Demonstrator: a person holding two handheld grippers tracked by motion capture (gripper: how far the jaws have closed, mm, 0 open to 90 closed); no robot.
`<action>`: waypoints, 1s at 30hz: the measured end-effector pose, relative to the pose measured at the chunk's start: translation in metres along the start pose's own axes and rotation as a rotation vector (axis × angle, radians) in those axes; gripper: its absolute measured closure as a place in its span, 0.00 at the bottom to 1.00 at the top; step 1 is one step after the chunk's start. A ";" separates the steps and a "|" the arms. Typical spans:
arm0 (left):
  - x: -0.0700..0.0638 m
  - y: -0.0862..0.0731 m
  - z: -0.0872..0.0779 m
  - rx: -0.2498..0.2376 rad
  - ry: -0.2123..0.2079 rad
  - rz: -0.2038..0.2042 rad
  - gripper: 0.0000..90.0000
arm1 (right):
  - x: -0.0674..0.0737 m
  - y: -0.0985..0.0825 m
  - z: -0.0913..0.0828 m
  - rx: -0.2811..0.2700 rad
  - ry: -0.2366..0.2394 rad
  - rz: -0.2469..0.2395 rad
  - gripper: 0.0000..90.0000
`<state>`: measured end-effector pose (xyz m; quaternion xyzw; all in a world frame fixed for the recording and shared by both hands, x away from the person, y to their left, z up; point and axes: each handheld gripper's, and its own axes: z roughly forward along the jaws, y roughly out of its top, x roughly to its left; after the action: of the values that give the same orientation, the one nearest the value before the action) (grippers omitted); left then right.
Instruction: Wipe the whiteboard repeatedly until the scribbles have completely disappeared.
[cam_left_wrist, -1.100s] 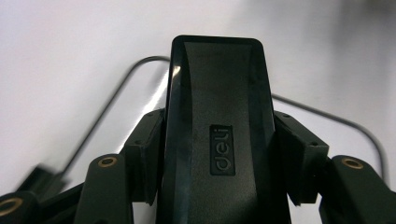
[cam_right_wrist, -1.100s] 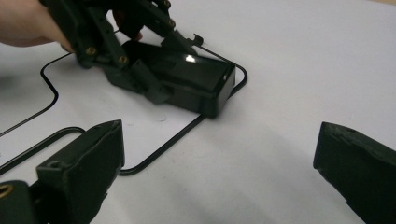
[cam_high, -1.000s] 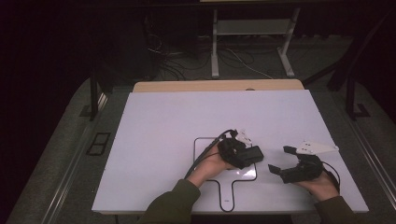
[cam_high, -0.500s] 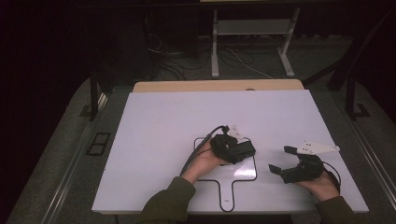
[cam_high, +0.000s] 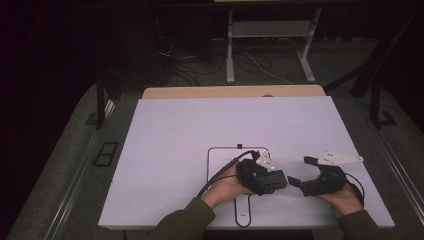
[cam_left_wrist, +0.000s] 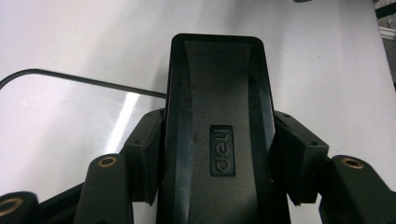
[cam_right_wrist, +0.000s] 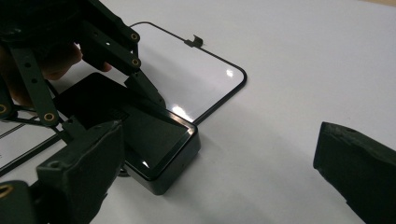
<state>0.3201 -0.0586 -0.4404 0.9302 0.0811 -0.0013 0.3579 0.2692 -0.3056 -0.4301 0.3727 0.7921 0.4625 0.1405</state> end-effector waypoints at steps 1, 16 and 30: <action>0.004 -0.001 -0.001 0.000 0.010 -0.004 0.44 | 0.000 0.000 0.000 0.000 -0.001 0.000 0.01; 0.023 -0.014 -0.015 -0.009 0.057 -0.073 0.44 | 0.000 0.000 0.000 0.001 -0.001 -0.001 0.01; 0.034 -0.025 -0.026 -0.012 0.085 -0.125 0.44 | 0.000 0.000 -0.001 0.002 0.000 0.005 0.01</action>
<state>0.3487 -0.0176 -0.4396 0.9205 0.1541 0.0161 0.3588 0.2685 -0.3067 -0.4294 0.3747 0.7917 0.4621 0.1387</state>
